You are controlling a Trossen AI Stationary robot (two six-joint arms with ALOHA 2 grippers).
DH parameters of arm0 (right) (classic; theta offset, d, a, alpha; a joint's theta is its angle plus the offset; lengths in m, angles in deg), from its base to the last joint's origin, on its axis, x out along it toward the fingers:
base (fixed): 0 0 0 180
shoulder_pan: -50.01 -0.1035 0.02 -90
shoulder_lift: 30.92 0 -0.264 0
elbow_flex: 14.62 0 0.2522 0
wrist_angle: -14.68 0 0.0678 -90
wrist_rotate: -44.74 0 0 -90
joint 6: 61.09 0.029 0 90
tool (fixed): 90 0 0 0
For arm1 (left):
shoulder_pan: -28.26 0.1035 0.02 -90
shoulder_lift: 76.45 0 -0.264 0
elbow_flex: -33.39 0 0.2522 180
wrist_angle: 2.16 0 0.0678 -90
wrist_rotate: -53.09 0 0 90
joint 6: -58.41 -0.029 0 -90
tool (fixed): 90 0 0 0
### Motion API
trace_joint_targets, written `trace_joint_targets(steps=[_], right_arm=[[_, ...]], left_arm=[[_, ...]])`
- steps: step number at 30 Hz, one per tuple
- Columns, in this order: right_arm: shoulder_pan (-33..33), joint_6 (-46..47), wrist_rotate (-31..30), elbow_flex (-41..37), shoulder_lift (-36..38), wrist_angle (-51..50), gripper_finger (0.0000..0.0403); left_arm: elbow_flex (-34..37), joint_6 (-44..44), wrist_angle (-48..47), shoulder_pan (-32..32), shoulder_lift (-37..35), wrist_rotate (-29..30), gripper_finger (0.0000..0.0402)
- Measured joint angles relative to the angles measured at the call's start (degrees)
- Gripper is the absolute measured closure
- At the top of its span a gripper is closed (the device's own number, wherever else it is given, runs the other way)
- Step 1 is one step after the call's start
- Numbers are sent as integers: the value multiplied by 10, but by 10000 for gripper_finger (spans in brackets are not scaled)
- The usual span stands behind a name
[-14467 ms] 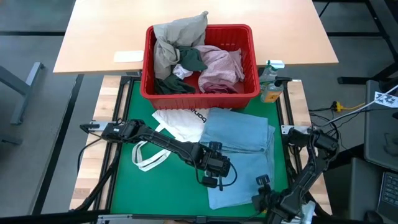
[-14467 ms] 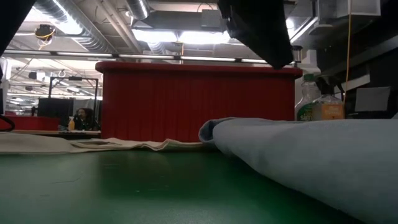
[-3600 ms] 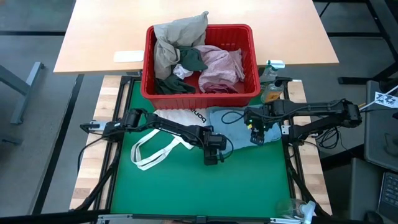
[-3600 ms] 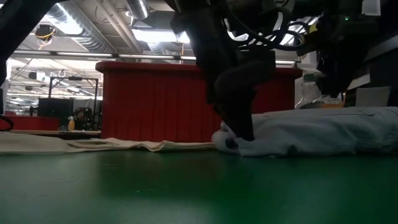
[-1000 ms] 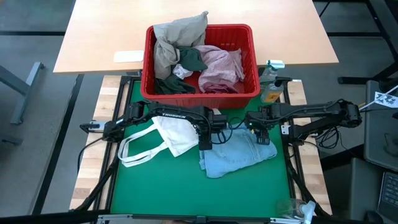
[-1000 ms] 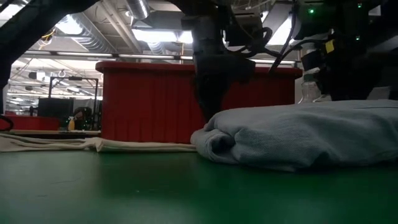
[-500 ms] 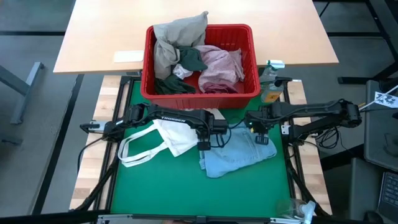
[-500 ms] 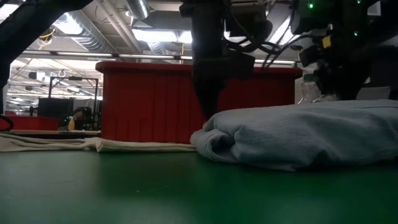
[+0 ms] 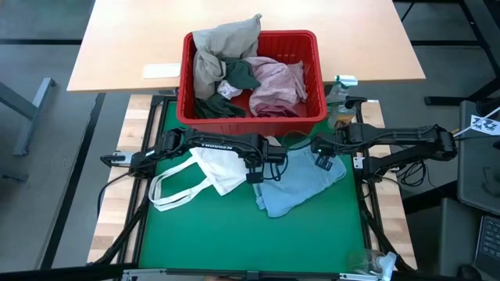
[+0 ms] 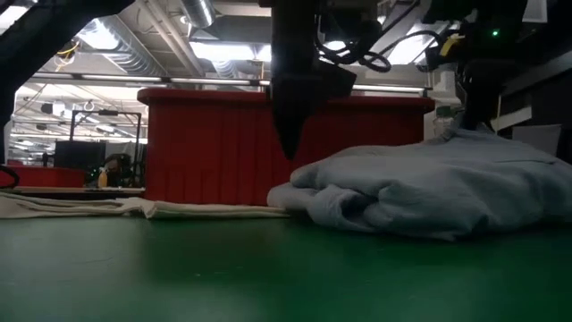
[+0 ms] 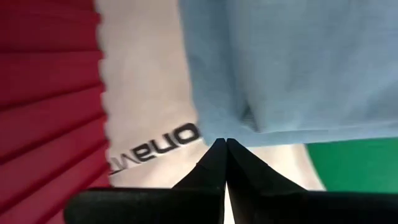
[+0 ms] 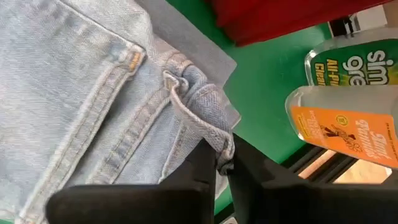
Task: Fold laundry
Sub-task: Fold the blue jeans
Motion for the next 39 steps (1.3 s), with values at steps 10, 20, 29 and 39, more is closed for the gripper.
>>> trace_joint_targets(steps=[10, 20, 29, 39], right_arm=[[0, 38, -74, 0, 0, 2, 394], [0, 39, -59, 0, -1, 2, 373], [0, 37, -58, 0, -1, 2, 386], [0, 37, -53, 0, -1, -2, 389]], left_arm=[[0, 3, 11, 0, 0, -23, 398], [0, 4, 42, 5, 0, -29, 354], [0, 4, 73, 20, 6, -93, 285], [0, 1, 106, 45, 37, -124, 280]])
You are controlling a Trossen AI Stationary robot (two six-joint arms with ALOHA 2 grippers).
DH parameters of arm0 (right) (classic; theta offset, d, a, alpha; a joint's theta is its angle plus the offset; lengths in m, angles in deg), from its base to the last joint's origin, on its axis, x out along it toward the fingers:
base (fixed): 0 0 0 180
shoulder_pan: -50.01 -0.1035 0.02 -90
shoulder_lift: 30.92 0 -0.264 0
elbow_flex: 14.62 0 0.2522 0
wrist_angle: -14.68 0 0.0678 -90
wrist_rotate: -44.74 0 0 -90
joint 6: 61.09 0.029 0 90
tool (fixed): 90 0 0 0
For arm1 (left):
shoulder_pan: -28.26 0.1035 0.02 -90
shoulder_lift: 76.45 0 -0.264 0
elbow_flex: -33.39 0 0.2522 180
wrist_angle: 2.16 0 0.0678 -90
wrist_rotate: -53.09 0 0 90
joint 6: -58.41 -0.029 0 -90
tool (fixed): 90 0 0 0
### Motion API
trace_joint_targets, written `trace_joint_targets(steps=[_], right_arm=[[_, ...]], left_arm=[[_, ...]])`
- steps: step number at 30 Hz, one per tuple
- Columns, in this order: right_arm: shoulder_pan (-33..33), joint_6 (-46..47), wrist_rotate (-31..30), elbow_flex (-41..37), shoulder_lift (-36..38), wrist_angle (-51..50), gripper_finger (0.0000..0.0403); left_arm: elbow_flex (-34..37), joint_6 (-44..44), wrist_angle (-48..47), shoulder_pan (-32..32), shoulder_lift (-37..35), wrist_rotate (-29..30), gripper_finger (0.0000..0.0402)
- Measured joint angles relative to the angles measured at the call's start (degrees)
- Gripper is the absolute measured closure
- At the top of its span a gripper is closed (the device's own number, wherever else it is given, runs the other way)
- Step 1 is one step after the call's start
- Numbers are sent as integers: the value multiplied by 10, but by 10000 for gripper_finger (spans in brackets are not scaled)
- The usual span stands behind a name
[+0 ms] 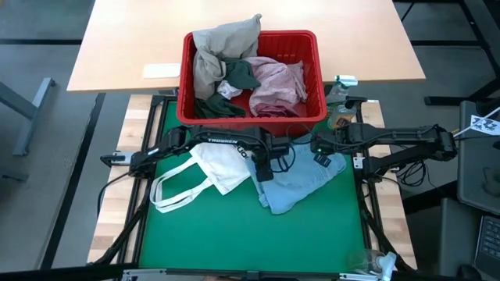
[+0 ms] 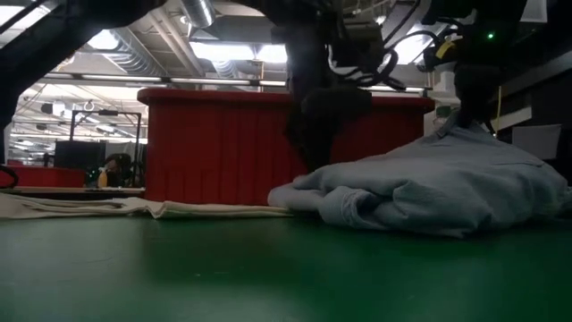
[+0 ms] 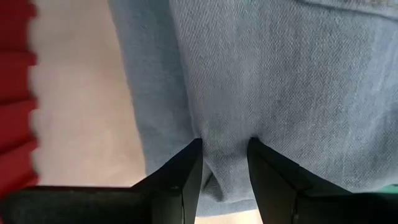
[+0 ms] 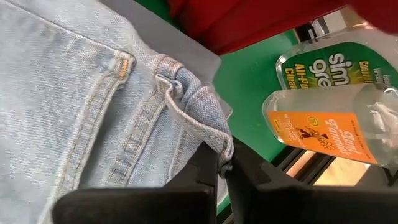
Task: Fold laundry
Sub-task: Fold the blue jeans
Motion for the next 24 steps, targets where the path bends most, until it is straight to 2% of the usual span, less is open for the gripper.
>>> trace_joint_targets(steps=[3, 8, 10, 20, 24], right_arm=[[0, 0, 17, 0, 0, -1, 389], [0, -1, 26, 0, 0, -1, 380], [0, -1, 26, 0, 0, -1, 383], [0, -1, 27, 0, 0, -2, 381], [0, -1, 62, 0, 0, -2, 387]], left_arm=[[0, 0, -2, 6, 1, -12, 280], [0, 4, -30, 8, 1, 31, 280], [0, 4, -43, 8, 1, 30, 280], [0, 3, -16, 3, 1, -56, 281], [0, 3, -6, -1, 1, -69, 305]])
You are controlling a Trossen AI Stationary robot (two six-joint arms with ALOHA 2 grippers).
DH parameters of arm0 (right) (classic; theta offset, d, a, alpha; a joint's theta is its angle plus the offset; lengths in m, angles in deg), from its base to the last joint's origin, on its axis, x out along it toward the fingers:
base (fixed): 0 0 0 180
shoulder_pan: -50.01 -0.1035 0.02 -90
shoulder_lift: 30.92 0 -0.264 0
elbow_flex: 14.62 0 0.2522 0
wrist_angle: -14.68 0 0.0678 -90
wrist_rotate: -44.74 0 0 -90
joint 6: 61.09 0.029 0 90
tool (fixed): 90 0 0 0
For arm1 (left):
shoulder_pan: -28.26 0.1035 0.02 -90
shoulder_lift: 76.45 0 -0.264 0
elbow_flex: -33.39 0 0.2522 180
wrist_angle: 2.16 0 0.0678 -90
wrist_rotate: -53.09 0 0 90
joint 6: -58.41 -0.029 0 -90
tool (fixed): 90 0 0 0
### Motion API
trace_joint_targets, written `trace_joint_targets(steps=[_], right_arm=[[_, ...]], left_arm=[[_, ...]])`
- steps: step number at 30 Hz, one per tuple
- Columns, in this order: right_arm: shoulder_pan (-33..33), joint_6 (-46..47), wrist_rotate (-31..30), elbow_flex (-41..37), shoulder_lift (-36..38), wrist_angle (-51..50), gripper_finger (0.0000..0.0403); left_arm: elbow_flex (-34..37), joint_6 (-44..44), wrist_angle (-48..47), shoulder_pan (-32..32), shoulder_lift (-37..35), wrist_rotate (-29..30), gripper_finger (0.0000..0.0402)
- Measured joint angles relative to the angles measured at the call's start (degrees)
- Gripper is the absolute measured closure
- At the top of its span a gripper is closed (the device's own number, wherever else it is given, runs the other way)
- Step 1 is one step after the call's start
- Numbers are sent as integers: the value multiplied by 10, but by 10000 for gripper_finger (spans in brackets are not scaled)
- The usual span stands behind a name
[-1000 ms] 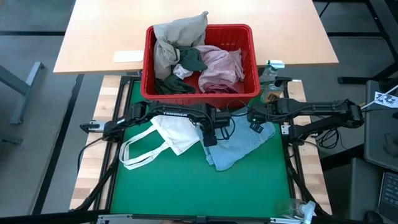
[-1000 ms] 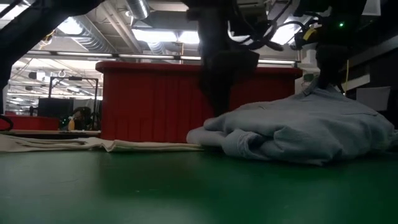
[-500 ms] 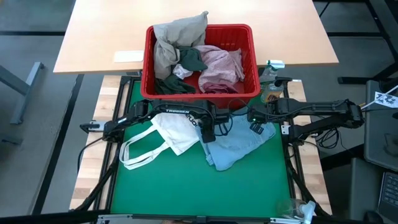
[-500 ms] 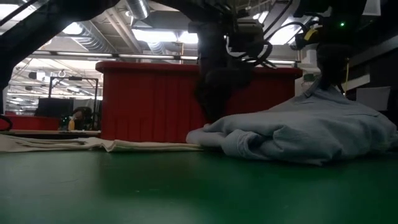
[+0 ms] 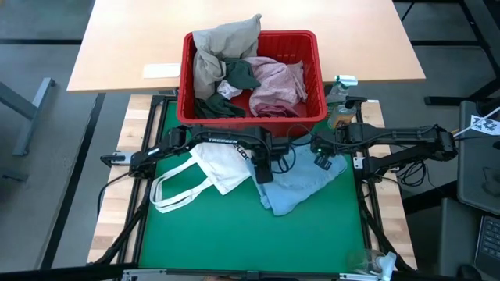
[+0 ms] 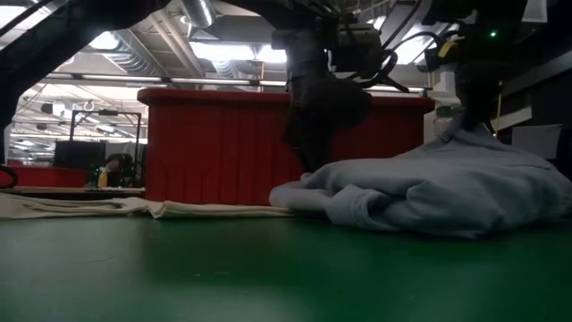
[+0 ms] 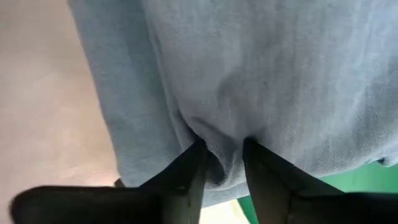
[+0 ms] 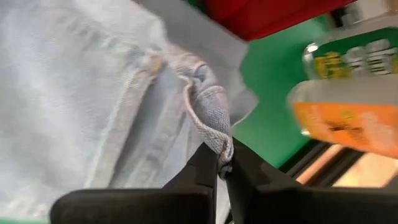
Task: Fold laundry
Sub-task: Fold the blue jeans
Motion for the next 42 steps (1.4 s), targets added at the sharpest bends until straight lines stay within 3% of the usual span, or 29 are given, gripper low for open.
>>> trace_joint_targets(steps=[6, 10, 14, 20, 26, 36, 42], right_arm=[[0, 1, 104, 0, 0, -10, 389], [-17, 1, 124, 0, 0, -22, 387], [-40, 2, 98, 0, 6, -14, 389], [-41, 35, 62, 0, 21, 34, 384], [-41, 80, -31, 0, 19, 56, 383], [-40, 82, -127, -52, -25, 77, 382], [8, 77, -142, -87, -26, 119, 382]], left_arm=[[0, 1, 4, -17, 0, -6, 391], [0, 0, -3, -45, 0, 24, 398], [0, 0, -61, -75, -17, 128, 399], [0, 40, -142, -106, -52, 218, 400], [0, 81, -165, -95, -51, 293, 401], [0, 87, -149, -31, -32, 307, 401], [0, 87, -144, -4, -31, 301, 401]])
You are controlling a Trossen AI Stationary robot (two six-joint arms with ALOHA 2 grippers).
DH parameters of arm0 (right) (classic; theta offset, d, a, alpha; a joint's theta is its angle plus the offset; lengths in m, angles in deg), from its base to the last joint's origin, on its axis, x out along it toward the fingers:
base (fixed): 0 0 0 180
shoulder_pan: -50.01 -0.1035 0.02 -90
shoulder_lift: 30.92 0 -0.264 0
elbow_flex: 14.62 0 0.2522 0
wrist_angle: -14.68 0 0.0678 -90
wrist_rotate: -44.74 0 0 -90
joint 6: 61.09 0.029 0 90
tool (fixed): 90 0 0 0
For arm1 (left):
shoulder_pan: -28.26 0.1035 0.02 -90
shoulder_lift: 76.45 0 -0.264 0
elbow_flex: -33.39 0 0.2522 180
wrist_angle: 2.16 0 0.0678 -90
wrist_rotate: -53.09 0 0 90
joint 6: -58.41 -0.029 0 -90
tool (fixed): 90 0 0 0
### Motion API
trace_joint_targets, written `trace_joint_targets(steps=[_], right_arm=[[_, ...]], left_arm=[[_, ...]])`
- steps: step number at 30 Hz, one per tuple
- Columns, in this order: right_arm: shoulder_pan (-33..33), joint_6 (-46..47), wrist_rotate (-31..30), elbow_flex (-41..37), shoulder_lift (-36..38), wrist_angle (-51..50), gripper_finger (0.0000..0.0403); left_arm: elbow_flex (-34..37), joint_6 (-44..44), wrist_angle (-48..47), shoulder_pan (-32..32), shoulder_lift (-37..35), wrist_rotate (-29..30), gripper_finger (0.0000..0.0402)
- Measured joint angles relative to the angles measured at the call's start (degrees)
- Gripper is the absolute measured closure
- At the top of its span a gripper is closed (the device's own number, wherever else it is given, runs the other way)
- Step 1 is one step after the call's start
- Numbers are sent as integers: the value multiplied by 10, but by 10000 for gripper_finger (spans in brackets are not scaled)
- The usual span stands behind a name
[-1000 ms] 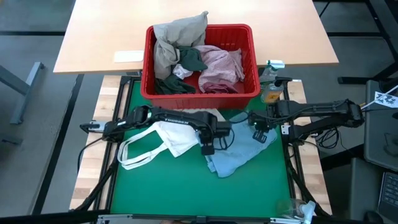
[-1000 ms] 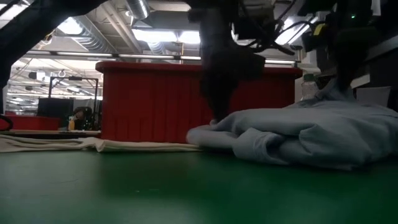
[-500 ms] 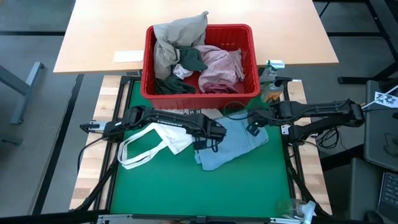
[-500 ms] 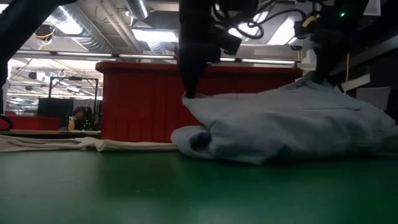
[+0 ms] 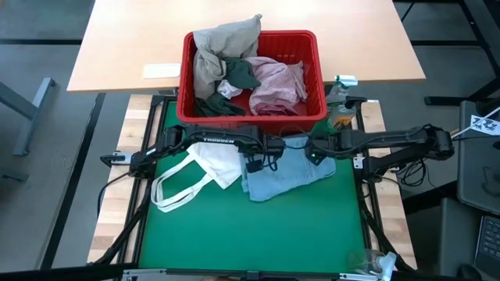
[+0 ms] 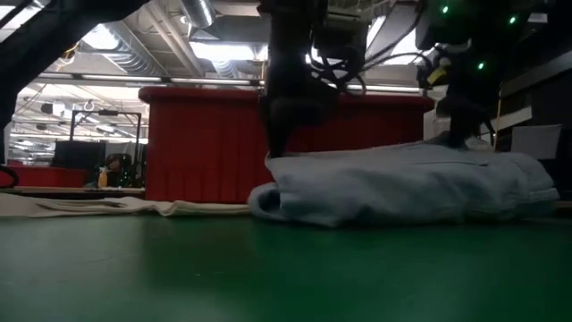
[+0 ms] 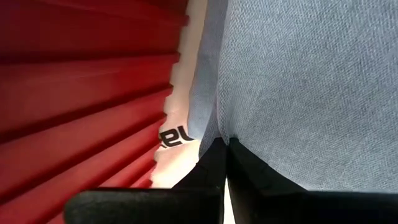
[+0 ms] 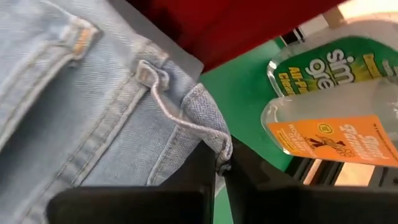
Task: Fold laundry
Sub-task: Fold the blue jeans
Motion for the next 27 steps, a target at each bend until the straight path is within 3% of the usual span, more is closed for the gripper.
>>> trace_joint_targets(steps=[11, 27], right_arm=[[52, -5, -12, -36, 0, 62, 381], [52, -5, -1, -36, 0, 68, 381]], left_arm=[[0, 3, 32, 8, 0, 1, 399], [0, 16, 39, 8, 0, 4, 337]])
